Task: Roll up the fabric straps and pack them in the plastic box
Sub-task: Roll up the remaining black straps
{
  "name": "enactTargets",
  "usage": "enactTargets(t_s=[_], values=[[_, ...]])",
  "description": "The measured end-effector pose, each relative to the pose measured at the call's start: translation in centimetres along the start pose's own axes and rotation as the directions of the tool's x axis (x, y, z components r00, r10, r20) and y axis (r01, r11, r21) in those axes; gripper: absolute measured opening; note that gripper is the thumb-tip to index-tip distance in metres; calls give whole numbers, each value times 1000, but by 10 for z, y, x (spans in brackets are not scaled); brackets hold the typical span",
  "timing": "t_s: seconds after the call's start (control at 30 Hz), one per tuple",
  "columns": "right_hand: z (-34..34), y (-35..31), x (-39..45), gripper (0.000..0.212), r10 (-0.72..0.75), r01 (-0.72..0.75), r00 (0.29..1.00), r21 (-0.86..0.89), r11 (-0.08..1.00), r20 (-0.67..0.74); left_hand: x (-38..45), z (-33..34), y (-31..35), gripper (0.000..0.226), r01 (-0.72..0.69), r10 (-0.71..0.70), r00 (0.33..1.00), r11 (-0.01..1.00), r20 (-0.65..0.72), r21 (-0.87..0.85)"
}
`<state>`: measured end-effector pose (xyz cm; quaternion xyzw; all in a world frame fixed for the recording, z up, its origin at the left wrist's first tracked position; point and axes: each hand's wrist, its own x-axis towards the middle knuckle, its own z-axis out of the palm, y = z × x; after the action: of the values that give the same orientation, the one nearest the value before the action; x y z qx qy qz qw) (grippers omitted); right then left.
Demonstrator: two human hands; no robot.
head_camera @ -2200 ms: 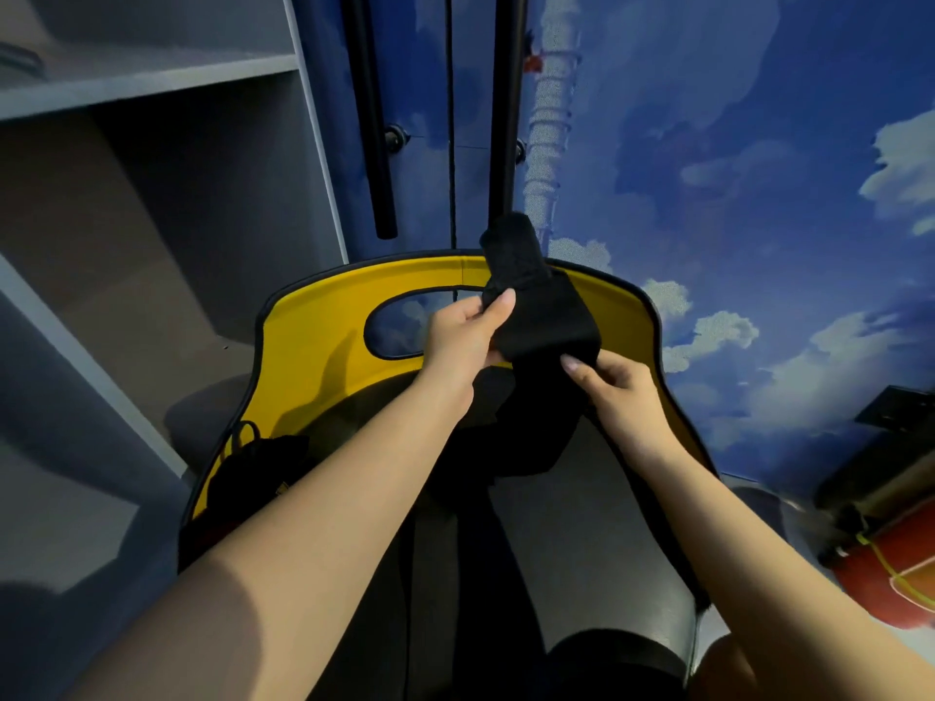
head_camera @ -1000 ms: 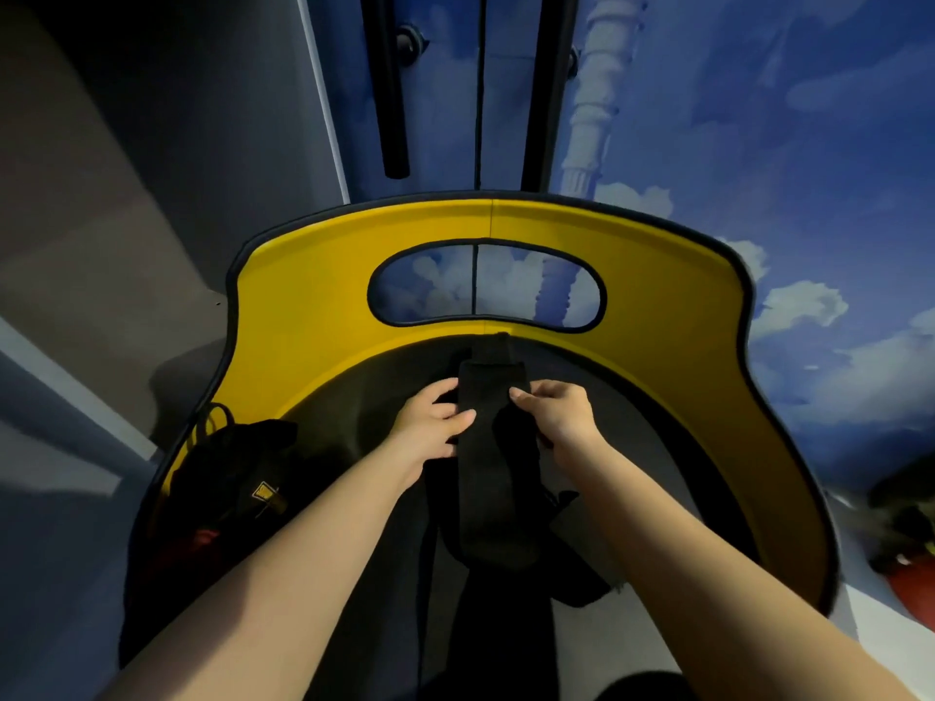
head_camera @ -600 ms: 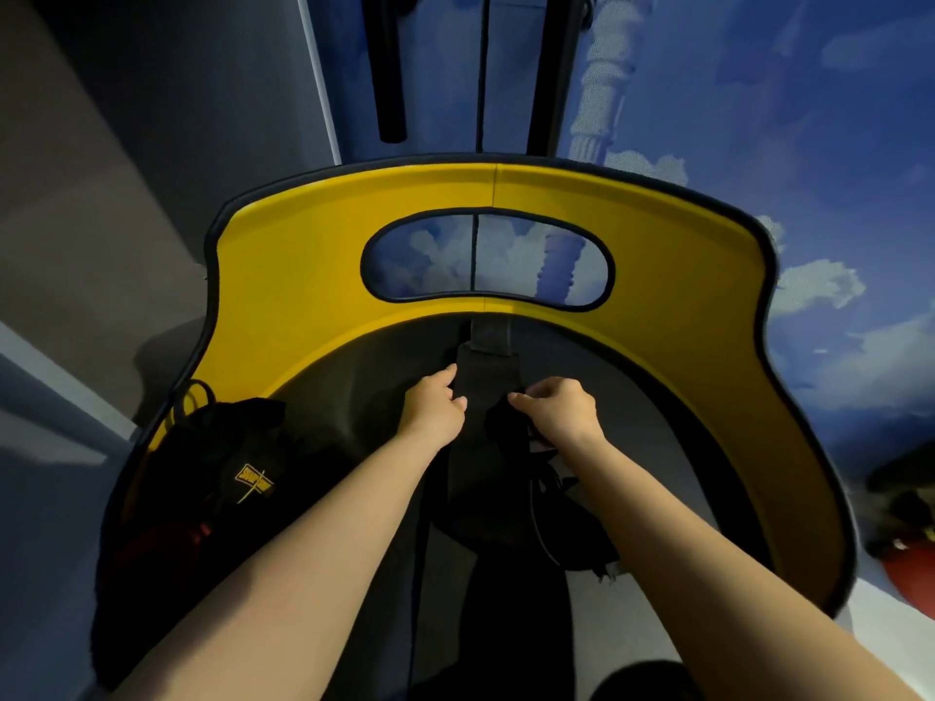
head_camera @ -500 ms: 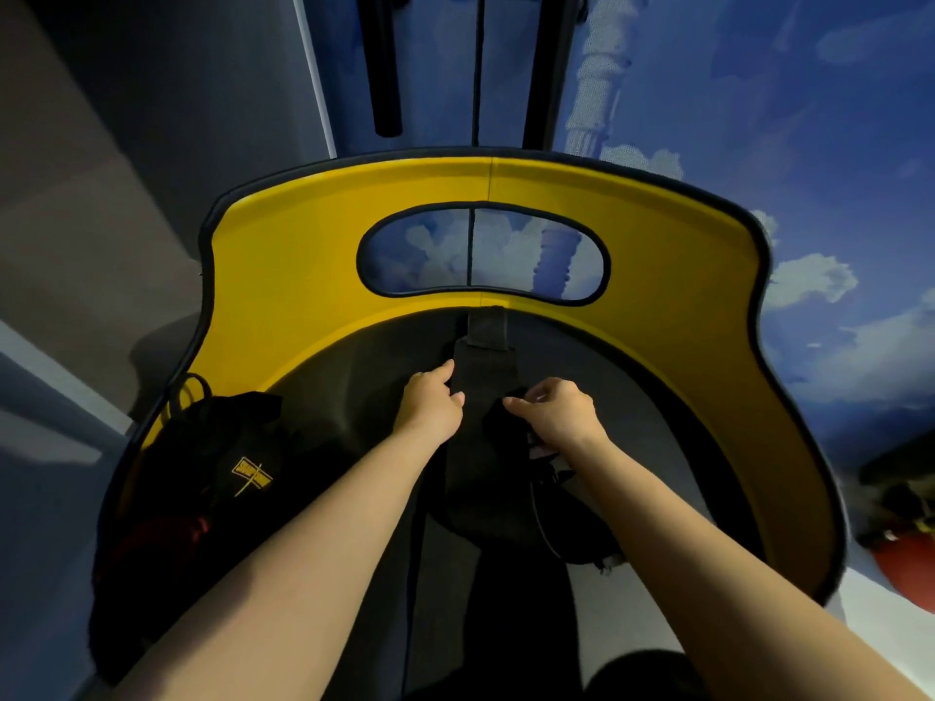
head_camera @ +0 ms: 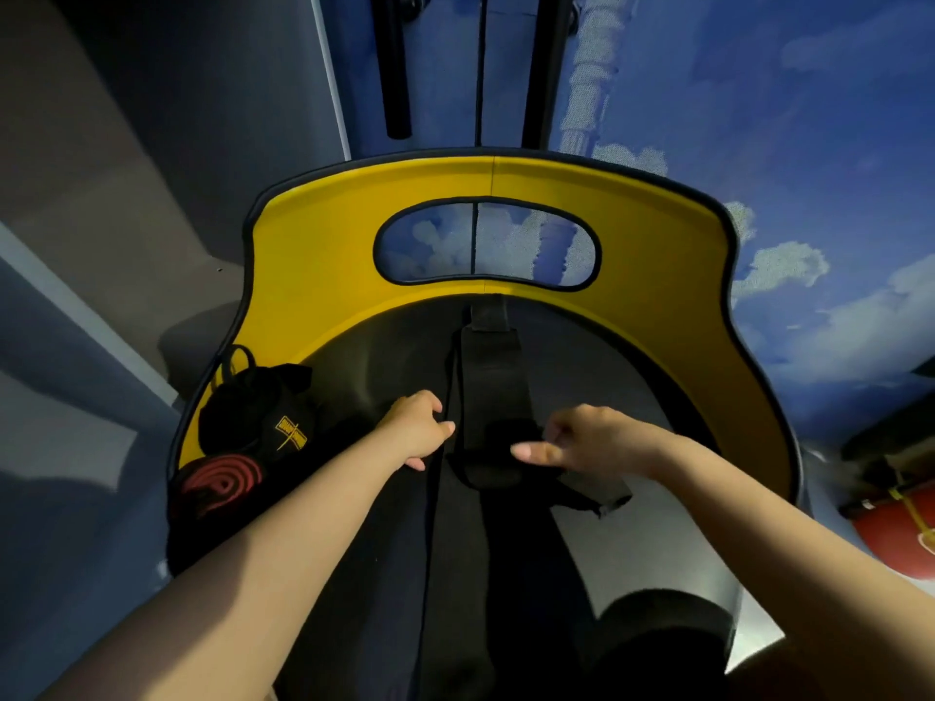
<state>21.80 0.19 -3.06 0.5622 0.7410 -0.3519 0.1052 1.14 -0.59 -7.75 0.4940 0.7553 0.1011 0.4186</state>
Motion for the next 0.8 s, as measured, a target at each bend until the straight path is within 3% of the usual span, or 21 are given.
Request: enactTargets(t_s=[0.13,0.23,0.33,0.4,0.5,0.57,0.7,0.8], values=[[14,8,-19,27,-116,116,993,-4,993,-28,-26,4,-9,42,22,-13,995,995,94,-95],[23,5,-22,27,-175,177,971,3,984,-161,-38,10,-10,38,-4,9,1000,983,26,-183],[30,-3,-20,29,-142,189,952,156,969,-270,-46,15,-11,25,-48,36,997,983,-70,-178],[35,-9,-16,26,-83,190,956,374,908,-282,-54,16,-8,30,-10,-2,999,968,-47,-249],[40,-18,-8,23,49,140,973,750,646,-224,-64,17,1,34,81,-54,997,808,63,-584],[42,-23,-7,25,86,93,983,845,527,-162,-69,15,2,52,101,-53,994,705,91,-702],[51,-28,-12,37,78,-3,996,859,512,-43,-72,14,-3,47,56,-63,998,804,8,-592],[58,-22,-27,38,-75,11,997,861,509,32,-70,15,-9,39,-6,-31,998,828,-56,-560]])
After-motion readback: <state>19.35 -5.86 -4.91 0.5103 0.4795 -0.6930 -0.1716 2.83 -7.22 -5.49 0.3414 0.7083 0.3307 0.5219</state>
